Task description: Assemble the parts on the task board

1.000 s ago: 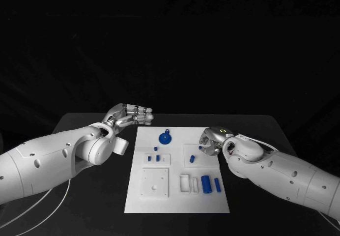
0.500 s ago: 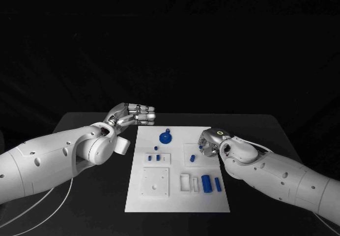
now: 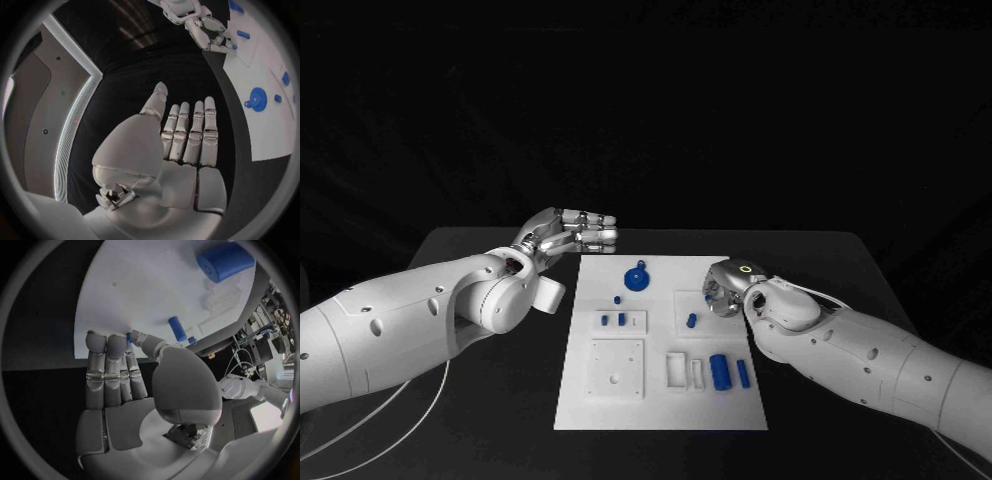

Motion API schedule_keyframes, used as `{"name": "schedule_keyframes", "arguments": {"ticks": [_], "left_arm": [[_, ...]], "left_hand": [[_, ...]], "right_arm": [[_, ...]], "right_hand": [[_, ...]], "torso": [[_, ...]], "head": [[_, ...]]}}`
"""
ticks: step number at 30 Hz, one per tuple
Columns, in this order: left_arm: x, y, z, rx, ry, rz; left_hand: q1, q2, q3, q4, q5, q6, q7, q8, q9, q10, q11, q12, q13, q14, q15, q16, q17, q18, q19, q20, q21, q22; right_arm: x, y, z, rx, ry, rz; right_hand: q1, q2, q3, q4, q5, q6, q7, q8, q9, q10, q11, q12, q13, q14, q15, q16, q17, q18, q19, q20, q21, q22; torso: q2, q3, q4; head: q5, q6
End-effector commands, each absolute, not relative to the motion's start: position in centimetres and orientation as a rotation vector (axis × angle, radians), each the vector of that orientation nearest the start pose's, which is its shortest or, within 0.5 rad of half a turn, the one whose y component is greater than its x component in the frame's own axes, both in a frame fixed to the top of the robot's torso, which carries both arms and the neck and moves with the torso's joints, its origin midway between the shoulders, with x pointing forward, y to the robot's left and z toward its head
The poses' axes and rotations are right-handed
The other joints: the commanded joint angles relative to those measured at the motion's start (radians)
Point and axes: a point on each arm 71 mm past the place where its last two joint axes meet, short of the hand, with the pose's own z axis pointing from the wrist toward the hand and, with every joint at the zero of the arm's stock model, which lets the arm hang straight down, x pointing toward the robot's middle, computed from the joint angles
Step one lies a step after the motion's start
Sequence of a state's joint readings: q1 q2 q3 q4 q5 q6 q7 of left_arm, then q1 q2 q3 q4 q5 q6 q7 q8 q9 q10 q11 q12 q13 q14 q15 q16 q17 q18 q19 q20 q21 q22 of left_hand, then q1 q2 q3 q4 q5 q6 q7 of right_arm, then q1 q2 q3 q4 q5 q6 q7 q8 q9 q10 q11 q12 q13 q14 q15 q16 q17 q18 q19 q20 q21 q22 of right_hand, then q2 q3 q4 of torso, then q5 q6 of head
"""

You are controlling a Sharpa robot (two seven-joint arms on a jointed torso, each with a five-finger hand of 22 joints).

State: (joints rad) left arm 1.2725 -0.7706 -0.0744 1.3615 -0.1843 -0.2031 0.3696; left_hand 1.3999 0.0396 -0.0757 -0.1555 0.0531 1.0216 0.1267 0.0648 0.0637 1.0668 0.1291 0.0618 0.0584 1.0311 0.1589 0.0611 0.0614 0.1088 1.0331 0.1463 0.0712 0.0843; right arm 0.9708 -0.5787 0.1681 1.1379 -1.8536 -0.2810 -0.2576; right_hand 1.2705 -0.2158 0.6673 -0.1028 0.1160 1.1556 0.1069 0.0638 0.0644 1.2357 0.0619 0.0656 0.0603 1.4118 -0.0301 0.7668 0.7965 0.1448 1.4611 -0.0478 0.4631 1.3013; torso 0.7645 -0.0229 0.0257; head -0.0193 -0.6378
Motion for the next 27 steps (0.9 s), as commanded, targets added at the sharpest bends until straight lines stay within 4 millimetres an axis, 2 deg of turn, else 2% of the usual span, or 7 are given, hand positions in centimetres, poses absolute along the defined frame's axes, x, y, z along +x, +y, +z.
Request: {"name": "schedule_keyframes", "arguments": {"ticks": [1, 10, 18, 27], "left_arm": [[52.34, 20.89, -15.98, -0.847, 1.487, -1.537], [52.36, 20.86, -16.01, -0.849, 1.490, -1.536], [52.37, 20.86, -16.03, -0.851, 1.493, -1.535], [52.42, 20.86, -16.06, -0.852, 1.494, -1.533]], "left_hand": [[0.003, 0.009, 0.000, -0.002, -0.002, 0.002, 0.007, -0.002, -0.001, 0.002, 0.007, 0.000, 0.000, 0.008, 0.001, -0.001, 0.000, 0.001, 0.007, 0.002, 0.006, -0.001], [0.002, 0.011, 0.002, -0.004, -0.001, 0.005, 0.010, -0.002, -0.001, 0.002, 0.010, 0.000, 0.000, 0.011, 0.000, -0.001, 0.000, 0.000, 0.009, 0.001, 0.008, -0.006], [0.004, 0.011, 0.005, -0.006, 0.000, 0.008, 0.018, -0.001, -0.001, -0.003, 0.019, 0.000, 0.000, 0.013, -0.001, -0.001, 0.000, -0.001, 0.010, 0.000, 0.009, -0.008], [0.003, 0.011, 0.006, -0.007, 0.000, 0.011, 0.021, -0.001, -0.001, -0.006, 0.022, -0.001, 0.000, 0.013, 0.000, -0.001, 0.000, 0.000, 0.010, 0.000, 0.009, -0.009]], "right_arm": [[52.53, -18.38, -26.70, -0.209, 1.688, 0.293], [52.44, -18.02, -27.05, -0.227, 1.702, 0.291], [52.38, -17.88, -27.13, -0.232, 1.695, 0.286], [52.44, -18.12, -26.91, -0.219, 1.657, 0.271]], "right_hand": [[0.001, 0.012, 0.004, -0.004, -0.007, 0.013, -0.003, 0.000, 0.001, 0.013, -0.004, -0.006, 0.000, 0.005, -0.003, 0.007, 0.000, 0.002, 0.012, -0.003, 0.009, 0.004], [0.014, 0.043, -0.017, -0.031, -0.014, 0.067, -0.016, 0.001, 0.004, 0.071, -0.023, -0.005, 0.002, 0.008, -0.015, 0.008, 0.002, -0.013, 0.012, -0.016, 0.034, 0.016], [0.027, 0.069, -0.034, -0.055, -0.028, 0.103, -0.023, 0.001, 0.006, 0.105, -0.033, -0.005, 0.003, 0.012, -0.023, 0.005, 0.003, -0.021, 0.012, -0.024, 0.049, 0.023], [0.021, 0.078, -0.016, -0.079, -0.029, 0.123, -0.029, 0.000, 0.006, 0.128, -0.040, -0.005, 0.004, 0.019, -0.034, -0.002, 0.004, -0.034, 0.016, -0.038, 0.067, 0.031]], "torso": [[-0.001, -0.0015, -0.0006], [0.000, -0.0023, 0.0006], [-0.001, -0.0013, -0.0003], [-0.001, -0.0011, -0.0001]], "head": [[0.000, 0.000], [-0.002, -0.004], [-0.001, -0.006], [0.001, -0.006]]}}
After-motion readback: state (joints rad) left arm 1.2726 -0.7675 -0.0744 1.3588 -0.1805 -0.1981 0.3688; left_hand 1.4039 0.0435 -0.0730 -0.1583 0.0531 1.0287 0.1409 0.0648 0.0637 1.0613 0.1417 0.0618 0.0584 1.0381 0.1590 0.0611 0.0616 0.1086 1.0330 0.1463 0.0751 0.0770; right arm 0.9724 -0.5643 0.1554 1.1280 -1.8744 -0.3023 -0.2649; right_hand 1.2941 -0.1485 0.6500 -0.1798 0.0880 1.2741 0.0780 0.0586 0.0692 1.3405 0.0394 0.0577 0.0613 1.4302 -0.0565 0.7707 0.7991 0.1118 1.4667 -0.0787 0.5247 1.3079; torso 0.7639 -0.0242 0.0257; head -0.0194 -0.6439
